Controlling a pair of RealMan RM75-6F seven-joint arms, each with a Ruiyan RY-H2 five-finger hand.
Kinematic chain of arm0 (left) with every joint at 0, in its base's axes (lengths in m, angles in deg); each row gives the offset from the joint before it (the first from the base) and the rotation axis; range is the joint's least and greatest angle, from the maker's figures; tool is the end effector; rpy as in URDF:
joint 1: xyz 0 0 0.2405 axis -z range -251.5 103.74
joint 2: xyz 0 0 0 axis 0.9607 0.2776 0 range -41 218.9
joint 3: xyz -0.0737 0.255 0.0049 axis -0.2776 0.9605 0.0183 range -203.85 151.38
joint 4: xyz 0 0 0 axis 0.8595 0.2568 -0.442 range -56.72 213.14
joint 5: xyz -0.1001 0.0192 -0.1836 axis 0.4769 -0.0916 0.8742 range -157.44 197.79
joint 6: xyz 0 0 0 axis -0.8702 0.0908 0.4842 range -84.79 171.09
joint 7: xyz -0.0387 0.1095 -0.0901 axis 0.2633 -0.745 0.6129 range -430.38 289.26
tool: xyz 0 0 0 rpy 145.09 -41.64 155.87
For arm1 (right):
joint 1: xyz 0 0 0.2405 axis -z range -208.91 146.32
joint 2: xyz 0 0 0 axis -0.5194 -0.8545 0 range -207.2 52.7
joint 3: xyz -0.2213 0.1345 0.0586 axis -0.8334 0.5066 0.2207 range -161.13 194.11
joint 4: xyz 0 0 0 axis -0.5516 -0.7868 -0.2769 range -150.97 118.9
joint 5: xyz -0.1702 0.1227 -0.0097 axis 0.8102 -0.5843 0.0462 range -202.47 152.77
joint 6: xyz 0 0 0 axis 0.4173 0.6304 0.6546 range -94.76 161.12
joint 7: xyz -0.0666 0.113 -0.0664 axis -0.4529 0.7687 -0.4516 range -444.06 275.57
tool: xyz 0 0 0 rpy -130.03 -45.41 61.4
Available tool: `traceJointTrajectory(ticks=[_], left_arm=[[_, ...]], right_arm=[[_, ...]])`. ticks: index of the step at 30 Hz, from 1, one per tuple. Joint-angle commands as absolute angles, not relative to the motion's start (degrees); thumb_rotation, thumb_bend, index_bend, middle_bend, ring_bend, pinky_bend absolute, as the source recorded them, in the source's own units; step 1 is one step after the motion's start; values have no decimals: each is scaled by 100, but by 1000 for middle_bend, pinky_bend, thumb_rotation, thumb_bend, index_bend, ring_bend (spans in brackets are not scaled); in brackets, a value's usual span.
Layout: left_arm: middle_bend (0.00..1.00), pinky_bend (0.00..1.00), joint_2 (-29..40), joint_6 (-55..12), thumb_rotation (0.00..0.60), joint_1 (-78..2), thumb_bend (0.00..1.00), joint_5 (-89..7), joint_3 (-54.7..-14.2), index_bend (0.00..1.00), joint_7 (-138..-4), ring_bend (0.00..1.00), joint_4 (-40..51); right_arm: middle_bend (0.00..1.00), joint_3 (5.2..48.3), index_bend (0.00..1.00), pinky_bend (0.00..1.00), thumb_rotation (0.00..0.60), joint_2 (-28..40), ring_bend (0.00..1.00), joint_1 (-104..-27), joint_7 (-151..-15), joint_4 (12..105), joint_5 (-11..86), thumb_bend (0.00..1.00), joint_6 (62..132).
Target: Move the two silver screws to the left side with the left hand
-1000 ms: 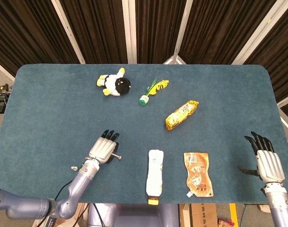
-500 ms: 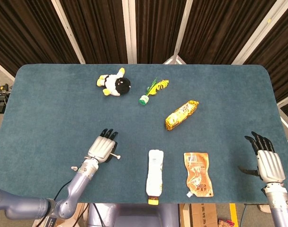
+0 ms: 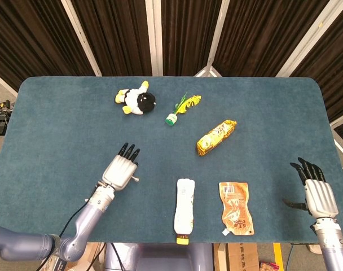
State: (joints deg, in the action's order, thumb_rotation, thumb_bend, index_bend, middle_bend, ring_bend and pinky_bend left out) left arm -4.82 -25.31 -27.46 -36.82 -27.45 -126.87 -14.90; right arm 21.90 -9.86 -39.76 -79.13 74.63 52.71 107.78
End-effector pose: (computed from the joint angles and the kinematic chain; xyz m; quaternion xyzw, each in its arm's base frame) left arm -0.1247 0.3056 -0.0454 -0.8200 -0.1787 -0.2590 0.4781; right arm -0.3334 -0.2127 0.1360 0.5591 -0.4798 0.3794 0.5596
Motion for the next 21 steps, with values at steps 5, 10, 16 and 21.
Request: traceJointTrajectory(ticks=[5, 10, 16, 21], left_arm=[[94, 0, -307, -2894, 600, -2530, 519, -4146, -2480, 575, -14231, 0, -1473], [94, 0, -267, -2936, 600, -2450, 521, -4231, -2415, 575, -14856, 0, -1391], [94, 0, -309, -2832, 600, -2398, 523, -4187, -2292, 569, -15510, 0, -1165], [94, 0, -381, -2739, 600, -2414, 523, -4232, -2232, 566, -15568, 0, -932]], right_arm=[[67, 2189, 161, 0, 600, -993, 38, -3979, -7885, 7473, 5273, 113, 10771], [68, 2191, 161, 0, 600, -991, 38, -3979, -7872, 7464, 5269, 112, 10771], [67, 2184, 161, 0, 600, -981, 38, -3985, -7872, 7462, 5280, 113, 10763], [68, 2181, 162, 0, 600, -995, 38, -3982, -7858, 7468, 5287, 113, 10767]])
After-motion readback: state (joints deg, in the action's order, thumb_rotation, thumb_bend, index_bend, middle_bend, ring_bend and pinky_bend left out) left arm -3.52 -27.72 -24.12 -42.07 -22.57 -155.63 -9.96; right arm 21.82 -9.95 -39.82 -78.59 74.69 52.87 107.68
